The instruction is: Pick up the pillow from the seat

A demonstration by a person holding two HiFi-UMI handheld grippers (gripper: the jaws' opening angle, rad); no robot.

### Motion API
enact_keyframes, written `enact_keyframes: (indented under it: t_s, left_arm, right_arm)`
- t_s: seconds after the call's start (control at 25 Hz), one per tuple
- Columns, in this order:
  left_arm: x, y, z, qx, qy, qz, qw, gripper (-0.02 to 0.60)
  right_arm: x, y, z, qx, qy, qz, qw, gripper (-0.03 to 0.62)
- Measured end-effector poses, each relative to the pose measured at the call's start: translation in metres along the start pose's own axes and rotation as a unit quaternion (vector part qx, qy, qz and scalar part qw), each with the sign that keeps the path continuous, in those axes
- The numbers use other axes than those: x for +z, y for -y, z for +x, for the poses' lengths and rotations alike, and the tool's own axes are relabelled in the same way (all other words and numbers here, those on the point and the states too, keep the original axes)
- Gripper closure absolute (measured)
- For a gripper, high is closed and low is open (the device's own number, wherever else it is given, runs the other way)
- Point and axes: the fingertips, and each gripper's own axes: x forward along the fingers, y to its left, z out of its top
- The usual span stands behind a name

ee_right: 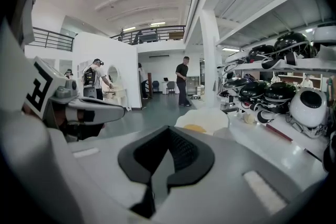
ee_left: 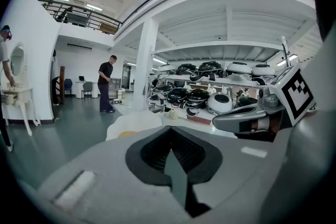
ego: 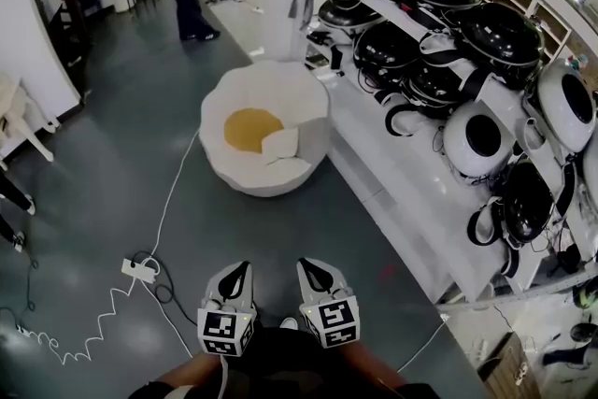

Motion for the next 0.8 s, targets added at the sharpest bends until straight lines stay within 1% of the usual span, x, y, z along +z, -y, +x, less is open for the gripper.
enact_keyframes:
  t_s: [0.12, 0.36, 0.52, 0.68, 0.8]
  left_arm:
    - [-0.001, -0.006, 0.0, 0.0, -0.002, -0.003, 1.0, 0.58]
    - [0.004, -0.023, 0.013, -0.005, -0.006, -0.002, 1.0, 0.58]
    - [0.008, -0.036, 0.028, -0.012, -0.008, -0.003, 0.9999, 0.58]
    - [0.021, -0.053, 0.049, -0.018, -0.005, -0.005, 0.9998, 0.58]
    - [0.029, -0.065, 0.064, -0.028, -0.004, -0.006, 0.9996, 0.58]
  right_arm:
    - [-0.006, 0.0, 0.005, 0.001, -0.005, 0.007, 1.0, 0.592]
    - [0.008, 0.003, 0.025, -0.007, 0.0, 0.016, 1.0, 0.592]
    - [0.014, 0.011, 0.043, -0.015, -0.005, 0.017, 1.0, 0.592]
    - [0.024, 0.019, 0.064, -0.025, -0.011, 0.017, 0.999, 0.592]
    - [0.034, 0.024, 0.08, -0.034, -0.014, 0.016, 0.999, 0.592]
